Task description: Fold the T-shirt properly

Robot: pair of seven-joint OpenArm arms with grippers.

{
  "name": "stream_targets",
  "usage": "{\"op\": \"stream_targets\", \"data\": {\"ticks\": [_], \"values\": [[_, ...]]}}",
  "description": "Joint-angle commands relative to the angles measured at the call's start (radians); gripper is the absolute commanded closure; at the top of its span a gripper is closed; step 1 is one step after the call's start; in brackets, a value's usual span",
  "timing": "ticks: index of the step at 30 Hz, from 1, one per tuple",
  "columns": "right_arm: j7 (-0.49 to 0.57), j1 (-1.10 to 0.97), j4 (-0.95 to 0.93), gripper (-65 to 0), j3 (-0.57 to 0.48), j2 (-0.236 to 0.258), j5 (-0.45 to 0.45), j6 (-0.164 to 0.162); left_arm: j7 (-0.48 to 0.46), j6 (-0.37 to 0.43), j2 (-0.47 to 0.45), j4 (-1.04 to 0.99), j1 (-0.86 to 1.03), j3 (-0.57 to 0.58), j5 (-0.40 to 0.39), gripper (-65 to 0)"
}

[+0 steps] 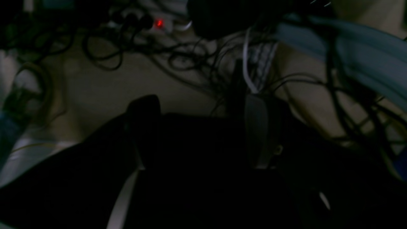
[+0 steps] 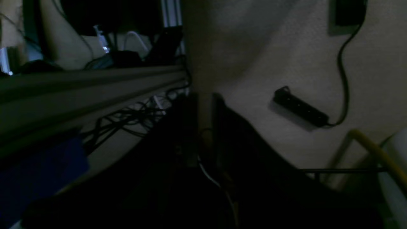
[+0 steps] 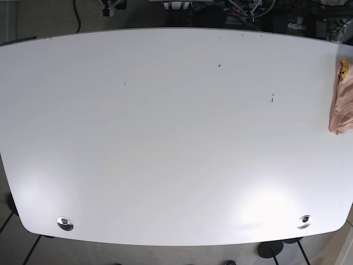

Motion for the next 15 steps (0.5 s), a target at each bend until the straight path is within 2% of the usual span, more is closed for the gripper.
{"op": "stream_targets", "data": {"ticks": [1, 8, 15], "values": [[0.013, 0.004, -0.008, -7.0, 0.003, 0.007, -0.024, 0.006, 0.011, 0.018, 0.003, -0.003, -0.002, 0.022, -0.003, -37.8], [0.013, 0.005, -0.008, -7.1, 0.004, 0.010, -0.042, 0.006, 0.011, 0.020, 0.020, -0.003, -0.028, 0.021, -0.006, -37.8], [-0.033, 0.042, -0.040, -6.8, 0.010, 0.004, -0.035, 0.001, -0.004, 0.015, 0.025, -0.001, -0.009, 0.021, -0.001, -38.5]]}}
